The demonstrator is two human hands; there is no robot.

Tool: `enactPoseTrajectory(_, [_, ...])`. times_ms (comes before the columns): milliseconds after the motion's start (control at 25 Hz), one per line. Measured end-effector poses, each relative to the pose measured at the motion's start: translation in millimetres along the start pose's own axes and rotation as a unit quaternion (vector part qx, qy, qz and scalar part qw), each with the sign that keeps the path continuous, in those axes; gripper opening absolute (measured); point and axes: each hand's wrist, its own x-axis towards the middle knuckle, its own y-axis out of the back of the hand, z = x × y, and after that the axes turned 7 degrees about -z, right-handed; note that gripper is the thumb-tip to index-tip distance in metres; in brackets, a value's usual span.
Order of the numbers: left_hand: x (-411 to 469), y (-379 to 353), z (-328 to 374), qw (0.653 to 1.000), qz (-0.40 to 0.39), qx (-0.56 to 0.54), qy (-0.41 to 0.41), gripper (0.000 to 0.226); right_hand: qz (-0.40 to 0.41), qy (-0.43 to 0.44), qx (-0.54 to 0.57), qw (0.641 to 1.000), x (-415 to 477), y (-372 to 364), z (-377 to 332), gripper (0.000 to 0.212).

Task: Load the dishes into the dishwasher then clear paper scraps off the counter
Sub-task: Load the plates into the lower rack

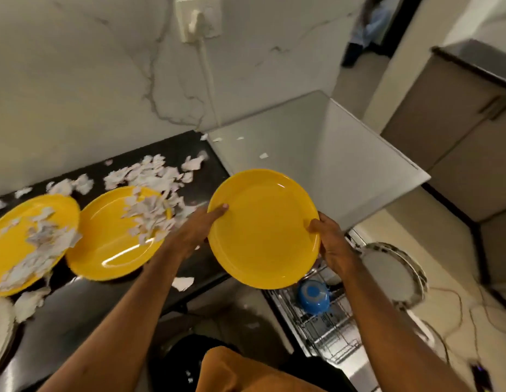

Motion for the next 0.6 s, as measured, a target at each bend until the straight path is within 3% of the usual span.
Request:
enactPoseTrajectory(80, [28.8,-47.0,24.1,0.989,-0.065,0.132,-0.028,0.027,0.071,-0.011,-0.009,0.997,-17.8,51.5,18.9,0.045])
enactPoseTrajectory(200, [71.6,-132.3,49.5,0.938,-0.166,0.281,-0.116,0.039,0.164,-0.034,0.012,0.986,-64.2,127.4,55.4,0.040])
enactPoseTrajectory(320, [99.2,-223.7,55.5,0.898,-0.227,0.351,-0.138,0.033,0.260,-0.040,-0.002,0.965,-112.0,184.2,90.2,0.047])
enactPoseTrajectory(440, [119.6,-307.7,48.0,0.849,-0.263,0.428,-0.167,0.037,0.357,0.010,-0.044,0.933,-146.4,224.7,100.9,0.054])
enactPoseTrajectory(600, [154.0,-381.0,25.5,0.804,-0.283,0.481,-0.203,0.035,0.368,0.024,-0.183,0.911,-155.9,272.6,108.6,0.039])
